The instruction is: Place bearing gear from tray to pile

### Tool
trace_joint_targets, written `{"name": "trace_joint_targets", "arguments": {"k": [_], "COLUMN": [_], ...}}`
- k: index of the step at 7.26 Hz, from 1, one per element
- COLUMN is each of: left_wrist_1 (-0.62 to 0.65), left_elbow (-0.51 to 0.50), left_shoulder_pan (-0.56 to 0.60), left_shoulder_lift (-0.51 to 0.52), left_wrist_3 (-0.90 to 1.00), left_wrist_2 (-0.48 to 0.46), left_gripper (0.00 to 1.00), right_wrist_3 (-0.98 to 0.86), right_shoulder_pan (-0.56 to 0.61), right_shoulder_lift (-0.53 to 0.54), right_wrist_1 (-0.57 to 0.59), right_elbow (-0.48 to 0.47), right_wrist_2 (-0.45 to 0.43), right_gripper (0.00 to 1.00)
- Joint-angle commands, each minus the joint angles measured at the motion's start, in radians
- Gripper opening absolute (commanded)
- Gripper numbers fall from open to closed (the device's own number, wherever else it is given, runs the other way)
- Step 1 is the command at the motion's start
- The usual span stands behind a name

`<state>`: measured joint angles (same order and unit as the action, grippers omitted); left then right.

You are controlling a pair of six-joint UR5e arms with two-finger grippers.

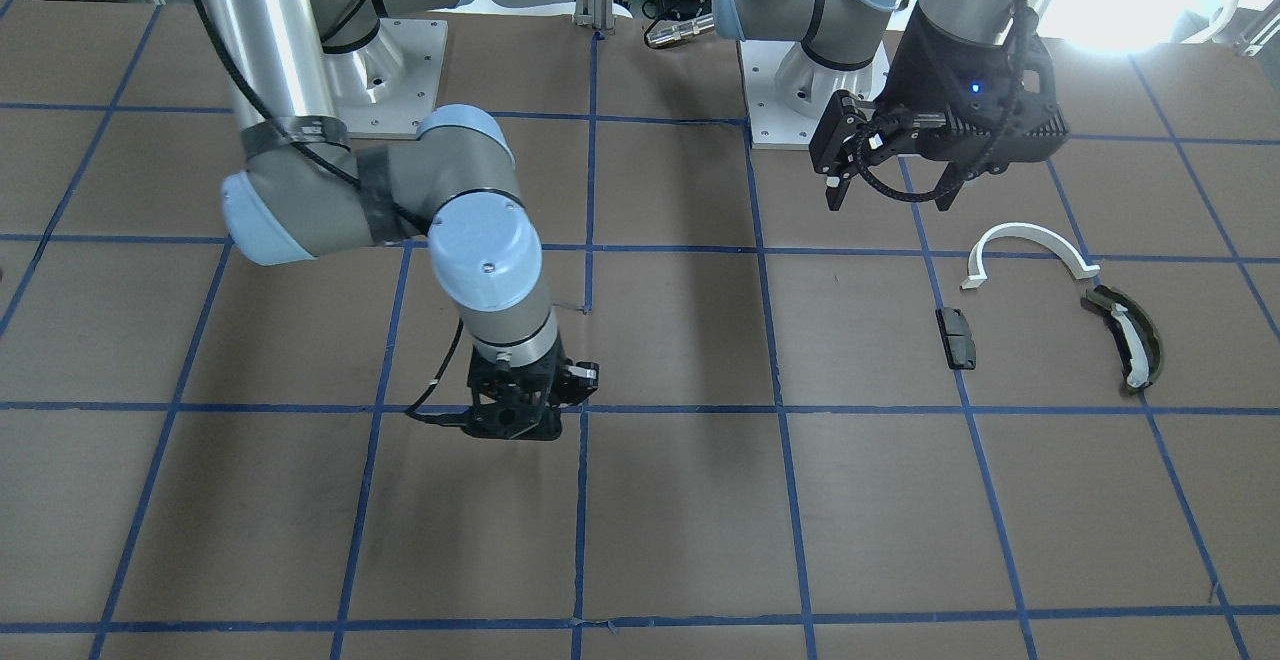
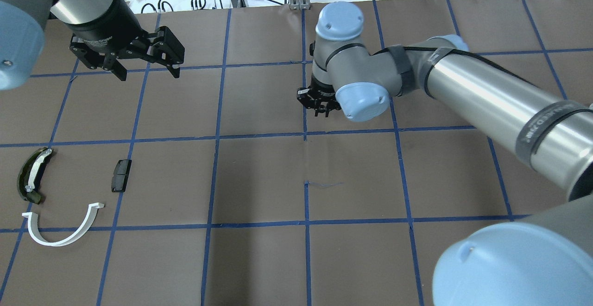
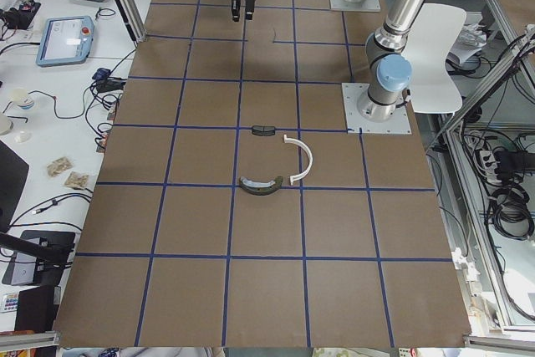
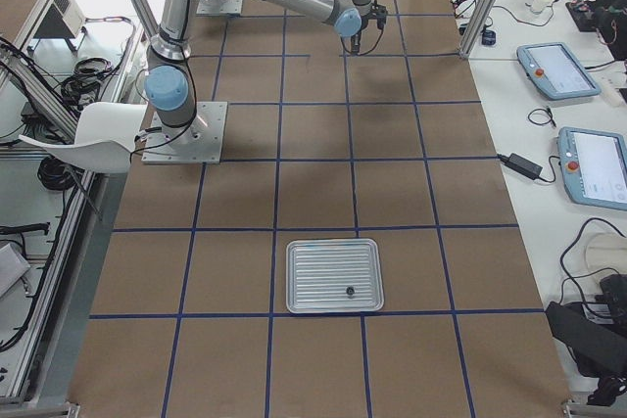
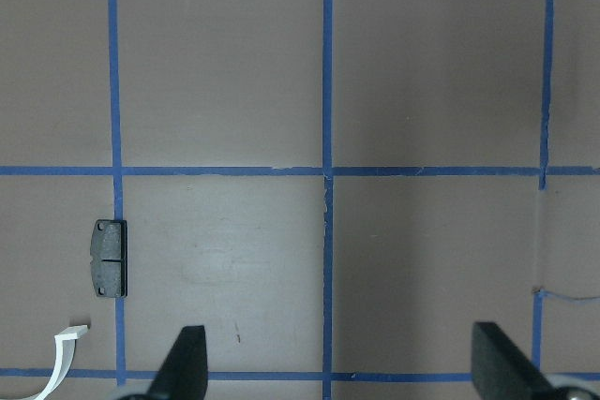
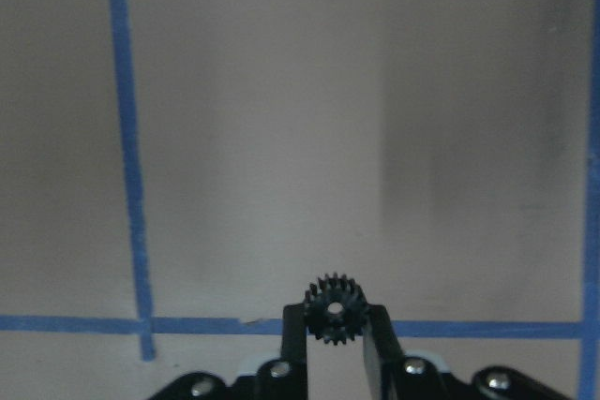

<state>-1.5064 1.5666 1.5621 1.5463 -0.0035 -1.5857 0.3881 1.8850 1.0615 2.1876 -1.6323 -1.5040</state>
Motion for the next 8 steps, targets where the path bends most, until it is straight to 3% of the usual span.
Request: {"name": "trace_joint_targets", "arguments": {"k": [1, 2, 4, 8], "left_wrist_1": [0.0, 0.0, 0.0, 0.002], "left_elbow": [0.001, 0.001, 0.003, 0.013], "left_shoulder_pan": [-0.002, -0.002, -0.002, 0.007], "left_shoulder_lift": [0.0, 0.0, 0.0, 0.027], "left_wrist_3": [0.0, 0.0, 0.0, -0.021], "left_wrist_2": [0.0, 0.0, 0.0, 0.003], "left_gripper": [1.0, 1.0, 1.0, 1.0], "right_wrist_3": [0.072, 0.008, -0.162, -0.66], "right_shoulder_pan": [0.063, 0.06, -0.051, -0.509], "right_shoulder_lift": [-0.049, -0.052, -0.017, 0.141], "right_wrist_1": [0.027, 0.058, 0.04, -0.123], "right_elbow": [-0.009, -0.004, 0.025, 0.034], "right_wrist_2": [-0.007, -0.059, -0.117, -0.134], "right_gripper": [0.37, 0.99, 1.0, 1.0]}}
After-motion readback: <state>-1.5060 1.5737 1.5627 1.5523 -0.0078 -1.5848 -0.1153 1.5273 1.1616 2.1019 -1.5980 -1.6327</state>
